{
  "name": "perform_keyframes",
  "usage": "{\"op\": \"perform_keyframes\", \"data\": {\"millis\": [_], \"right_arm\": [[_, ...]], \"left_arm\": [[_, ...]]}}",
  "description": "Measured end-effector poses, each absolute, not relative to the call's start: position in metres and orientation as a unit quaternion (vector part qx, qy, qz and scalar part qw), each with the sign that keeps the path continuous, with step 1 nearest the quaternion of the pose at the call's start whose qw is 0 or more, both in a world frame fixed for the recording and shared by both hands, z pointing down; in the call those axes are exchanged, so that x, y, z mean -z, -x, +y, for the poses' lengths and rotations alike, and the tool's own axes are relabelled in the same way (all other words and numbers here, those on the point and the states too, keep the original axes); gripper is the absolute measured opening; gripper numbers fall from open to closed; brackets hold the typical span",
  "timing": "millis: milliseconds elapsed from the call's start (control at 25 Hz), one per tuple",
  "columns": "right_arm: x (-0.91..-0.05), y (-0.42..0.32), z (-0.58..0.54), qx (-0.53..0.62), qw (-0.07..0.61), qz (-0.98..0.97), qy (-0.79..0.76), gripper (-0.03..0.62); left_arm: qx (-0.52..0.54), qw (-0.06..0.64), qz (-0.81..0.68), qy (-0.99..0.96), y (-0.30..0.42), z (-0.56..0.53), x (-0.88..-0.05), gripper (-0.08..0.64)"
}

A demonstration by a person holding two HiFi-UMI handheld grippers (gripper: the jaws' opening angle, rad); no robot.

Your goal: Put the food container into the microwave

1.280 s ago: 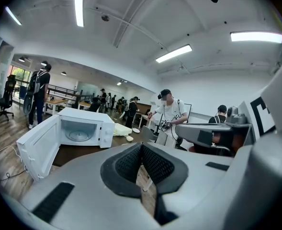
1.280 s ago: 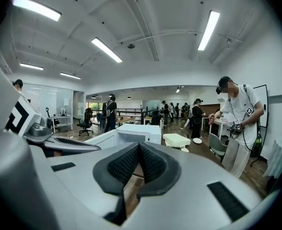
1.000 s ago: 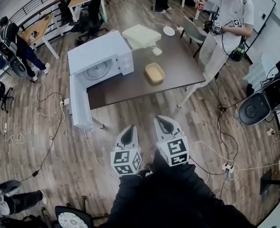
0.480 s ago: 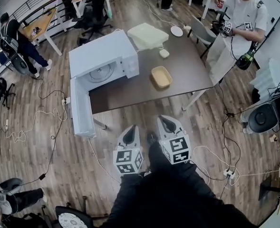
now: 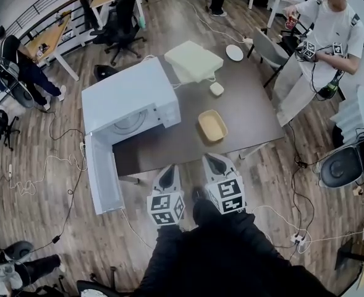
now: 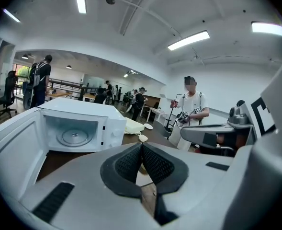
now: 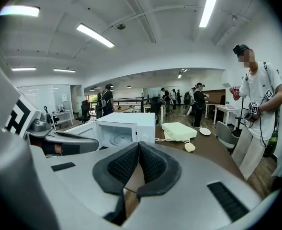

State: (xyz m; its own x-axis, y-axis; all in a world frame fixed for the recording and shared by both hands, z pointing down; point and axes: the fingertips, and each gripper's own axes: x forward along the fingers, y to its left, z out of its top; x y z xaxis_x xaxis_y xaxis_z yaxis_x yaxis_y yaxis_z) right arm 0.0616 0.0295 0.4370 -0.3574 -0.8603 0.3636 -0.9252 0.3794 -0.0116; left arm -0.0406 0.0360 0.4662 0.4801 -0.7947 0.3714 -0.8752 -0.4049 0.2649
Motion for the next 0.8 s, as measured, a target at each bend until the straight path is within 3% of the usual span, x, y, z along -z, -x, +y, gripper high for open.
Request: {"op": "perform_keyframes", "data": {"millis": [400, 800], "right_arm": [[-0.459, -0.095, -0.067, -0.124, 0.165, -0.817, -0.538, 0.023], [-0.495, -0.117, -0.092, -0.152, 0.192, -0.814, -0.527, 0.025]], "left_arm": [[-0.11, 0.229, -0.498, -0.829, 0.003, -0.061, -0.488, 0.034], [-0.144, 0.249, -0.492, -0.822, -0.018, -0.091, -0.523, 0.034]]}}
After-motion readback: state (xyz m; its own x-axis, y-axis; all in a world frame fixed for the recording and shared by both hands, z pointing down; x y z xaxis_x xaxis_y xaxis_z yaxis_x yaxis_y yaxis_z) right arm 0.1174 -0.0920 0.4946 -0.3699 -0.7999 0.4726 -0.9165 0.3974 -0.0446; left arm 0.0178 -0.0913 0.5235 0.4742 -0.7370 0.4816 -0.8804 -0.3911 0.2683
